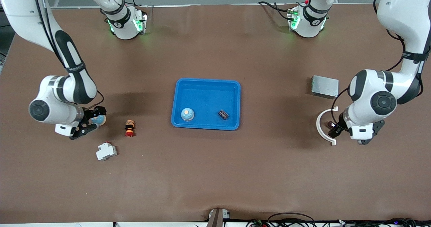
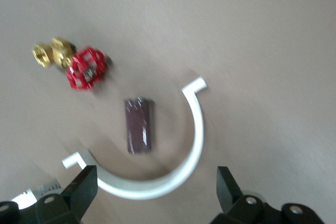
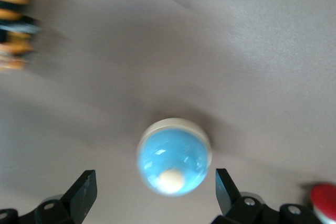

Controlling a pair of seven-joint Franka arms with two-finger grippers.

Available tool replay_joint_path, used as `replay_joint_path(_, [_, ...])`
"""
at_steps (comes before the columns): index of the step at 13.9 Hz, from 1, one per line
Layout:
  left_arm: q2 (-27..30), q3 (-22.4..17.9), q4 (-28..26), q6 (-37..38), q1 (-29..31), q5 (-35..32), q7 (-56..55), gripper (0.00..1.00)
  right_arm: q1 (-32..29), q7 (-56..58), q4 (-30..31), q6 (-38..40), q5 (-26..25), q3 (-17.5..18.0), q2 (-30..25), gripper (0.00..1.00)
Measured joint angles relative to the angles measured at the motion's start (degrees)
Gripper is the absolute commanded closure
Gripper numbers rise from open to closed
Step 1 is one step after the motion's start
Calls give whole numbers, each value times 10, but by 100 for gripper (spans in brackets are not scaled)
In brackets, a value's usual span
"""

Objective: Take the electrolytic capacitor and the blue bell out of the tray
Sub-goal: 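Set the capacitor inside the white arc while the right gripper lowers the bell, then return the left gripper to the tray while the right gripper releases the bell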

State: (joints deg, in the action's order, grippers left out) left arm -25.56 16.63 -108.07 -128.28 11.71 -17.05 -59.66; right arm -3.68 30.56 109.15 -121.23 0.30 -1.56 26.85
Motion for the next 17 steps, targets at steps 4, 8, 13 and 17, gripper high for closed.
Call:
replay_joint_path(4, [0, 54, 0, 4, -1, 0, -54, 0, 62, -164, -109, 174, 16, 9, -34, 0])
replay_joint_path(8, [1, 121, 3, 4, -6, 0, -131, 0, 158, -381, -183, 222, 43, 13, -34, 0])
replay_joint_path(13, [-2, 147, 16, 4, -78, 0, -235, 0, 269, -566, -202, 134, 45, 13, -17, 0])
replay_joint_path(17, [-26, 147, 41, 2, -148, 0, -315, 0, 307, -618, -202, 32, 45, 13, 33, 0])
